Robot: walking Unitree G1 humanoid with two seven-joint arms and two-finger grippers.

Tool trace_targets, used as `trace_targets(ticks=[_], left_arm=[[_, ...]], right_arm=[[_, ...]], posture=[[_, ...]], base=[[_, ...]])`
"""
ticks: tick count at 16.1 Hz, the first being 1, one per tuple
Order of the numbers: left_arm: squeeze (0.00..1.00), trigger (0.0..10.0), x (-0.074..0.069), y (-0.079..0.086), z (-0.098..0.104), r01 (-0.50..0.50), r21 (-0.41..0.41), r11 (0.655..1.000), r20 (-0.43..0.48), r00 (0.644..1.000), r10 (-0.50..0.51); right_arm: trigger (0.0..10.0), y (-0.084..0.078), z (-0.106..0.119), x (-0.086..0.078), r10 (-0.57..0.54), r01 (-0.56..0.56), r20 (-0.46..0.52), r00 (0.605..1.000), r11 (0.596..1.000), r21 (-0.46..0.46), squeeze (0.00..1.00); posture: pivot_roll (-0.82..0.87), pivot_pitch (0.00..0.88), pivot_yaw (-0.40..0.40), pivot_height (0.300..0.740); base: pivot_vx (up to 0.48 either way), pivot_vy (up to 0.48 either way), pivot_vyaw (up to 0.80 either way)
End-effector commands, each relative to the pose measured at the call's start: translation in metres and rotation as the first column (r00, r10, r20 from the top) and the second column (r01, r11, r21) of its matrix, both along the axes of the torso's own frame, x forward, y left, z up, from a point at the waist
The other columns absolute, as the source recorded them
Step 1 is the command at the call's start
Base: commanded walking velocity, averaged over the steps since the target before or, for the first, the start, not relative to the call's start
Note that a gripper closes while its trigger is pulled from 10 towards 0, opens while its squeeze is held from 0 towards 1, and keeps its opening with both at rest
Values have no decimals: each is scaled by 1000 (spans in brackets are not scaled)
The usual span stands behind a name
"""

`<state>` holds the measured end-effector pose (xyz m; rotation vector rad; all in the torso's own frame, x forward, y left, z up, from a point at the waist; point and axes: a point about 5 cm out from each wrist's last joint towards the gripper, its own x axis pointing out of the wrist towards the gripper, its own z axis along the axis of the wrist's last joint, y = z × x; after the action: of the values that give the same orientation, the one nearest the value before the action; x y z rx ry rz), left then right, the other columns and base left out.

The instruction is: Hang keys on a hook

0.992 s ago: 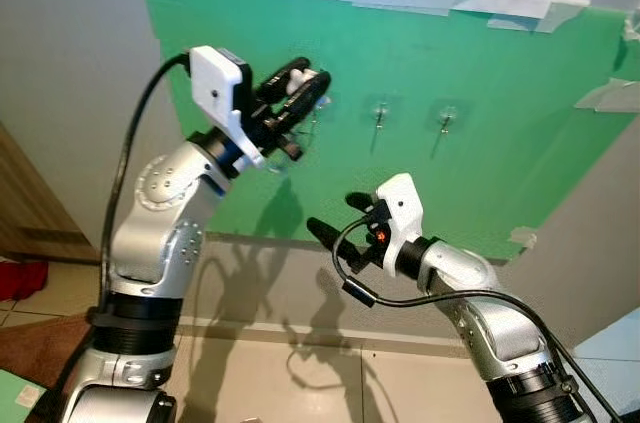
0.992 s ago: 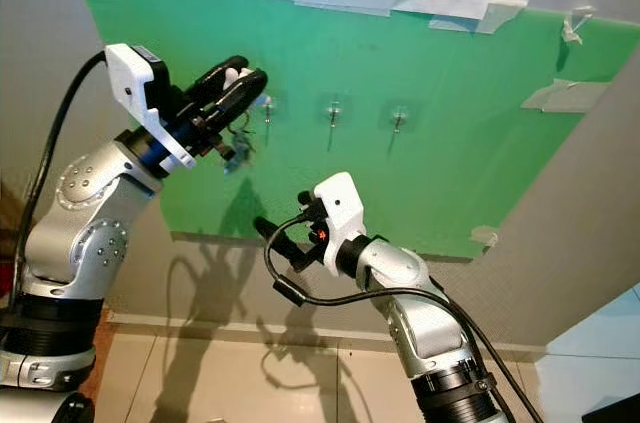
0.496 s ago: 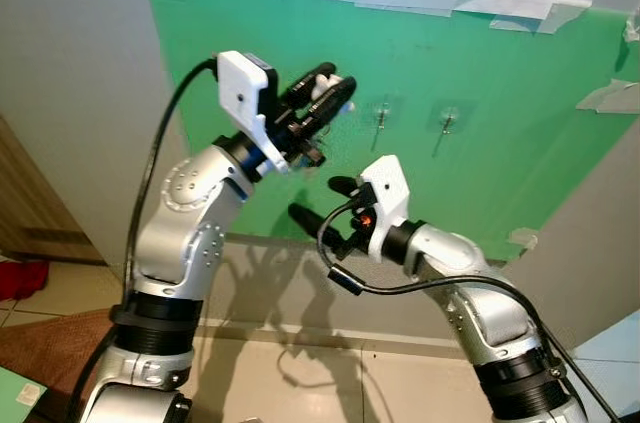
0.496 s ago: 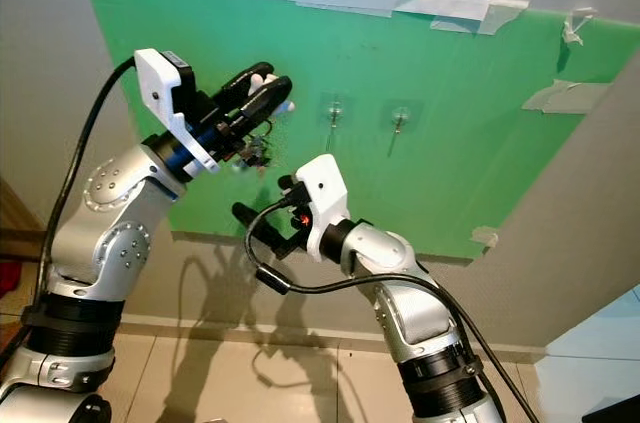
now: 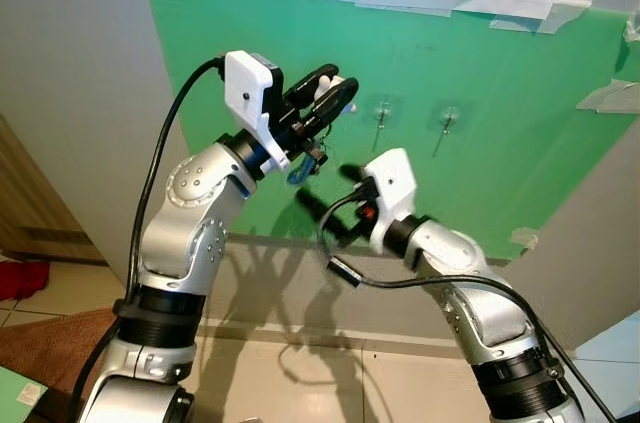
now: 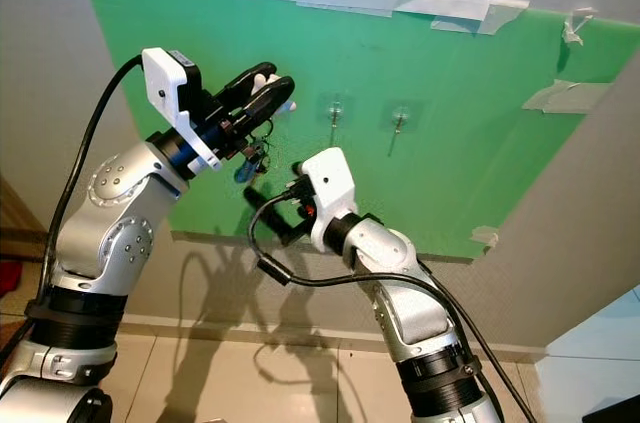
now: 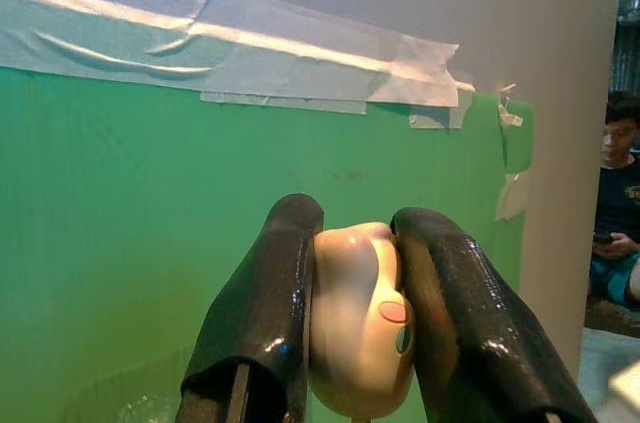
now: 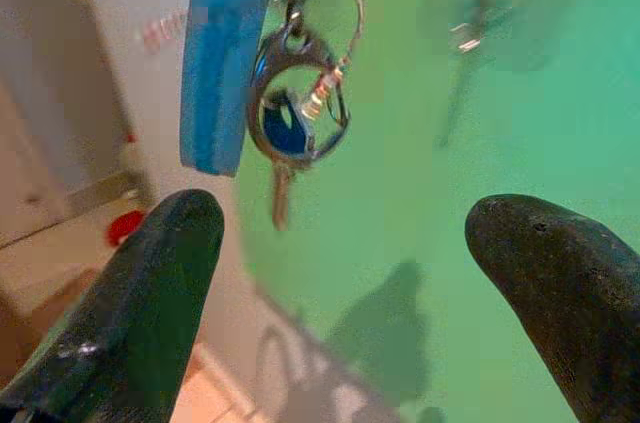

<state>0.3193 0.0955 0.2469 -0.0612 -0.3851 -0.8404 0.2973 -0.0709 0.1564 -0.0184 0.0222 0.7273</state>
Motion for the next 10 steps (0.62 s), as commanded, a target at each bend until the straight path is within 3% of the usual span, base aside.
trace_targets(ticks=[1,10], left_arm=[[0,0,0,-3,7,11,7,1000,32,999,-11],[0,0,1,-11,3,45,21,999,24,999,-46]], right_arm=[[10000,-4,5,6,-43,43,24,999,999,10,0],[10000,8,14,11,-71,70,7,997,993,99,0]], posture=[[-91,0,-3,740],[-97,0,11,740]], base=[[0,0,0],[0,0,0]])
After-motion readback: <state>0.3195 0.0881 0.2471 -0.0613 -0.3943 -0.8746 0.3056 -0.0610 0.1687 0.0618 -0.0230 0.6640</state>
